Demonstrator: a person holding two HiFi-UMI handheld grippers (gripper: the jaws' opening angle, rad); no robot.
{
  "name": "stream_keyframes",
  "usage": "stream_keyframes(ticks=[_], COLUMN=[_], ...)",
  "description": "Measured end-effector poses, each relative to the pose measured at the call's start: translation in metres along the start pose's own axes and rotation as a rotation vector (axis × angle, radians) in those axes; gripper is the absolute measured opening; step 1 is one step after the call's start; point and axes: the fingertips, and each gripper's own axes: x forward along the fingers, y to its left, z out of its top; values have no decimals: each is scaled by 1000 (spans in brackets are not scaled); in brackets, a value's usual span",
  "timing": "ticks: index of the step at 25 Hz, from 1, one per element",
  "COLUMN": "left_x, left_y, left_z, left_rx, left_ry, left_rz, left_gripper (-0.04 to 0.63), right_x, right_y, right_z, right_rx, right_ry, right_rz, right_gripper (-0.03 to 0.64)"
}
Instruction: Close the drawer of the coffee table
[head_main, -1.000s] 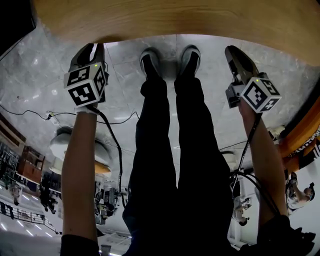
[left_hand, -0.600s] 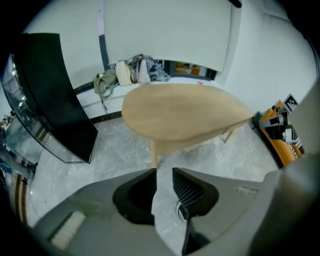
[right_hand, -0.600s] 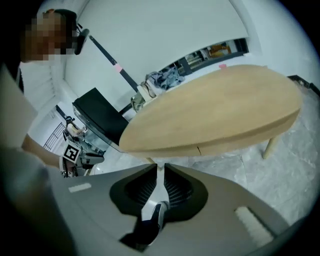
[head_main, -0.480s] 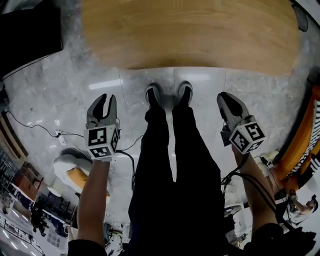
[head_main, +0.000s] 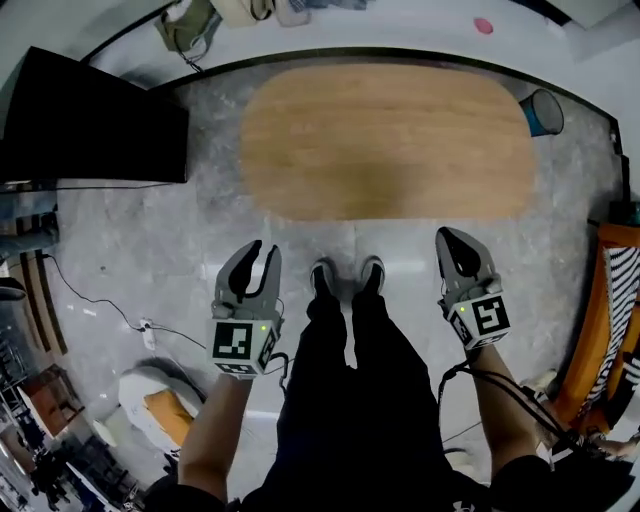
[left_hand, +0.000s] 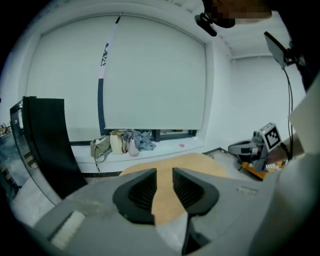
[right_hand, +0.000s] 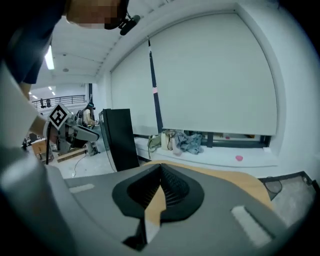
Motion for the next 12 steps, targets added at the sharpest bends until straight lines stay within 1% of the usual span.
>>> stream_keyframes(ticks=[3,6,9,10,12], left_x=[-32,-62,-92,-100,-115], left_y=[-18,-27,-32,-32,-34], left_z=[47,99,138,150,172], left_rx=[-39,-43,-59,-62,-56], left_ry=[-51,-163,-264,-298,-362], left_rz=[-10,3,8,8,1], left_gripper=[110,110,109,99,31], right_x=[-22,-43,-62,-68,-78], right_y=[13,24,39,45,58], right_z=[50,97,145,162,195], right_rx=[-40,-65,-79,-88,-108], right_ry=[-54,-103,-185,-222,-295], right_rz=[-25,-48,-58,-58,-57], right_gripper=[3,3,3,3,2])
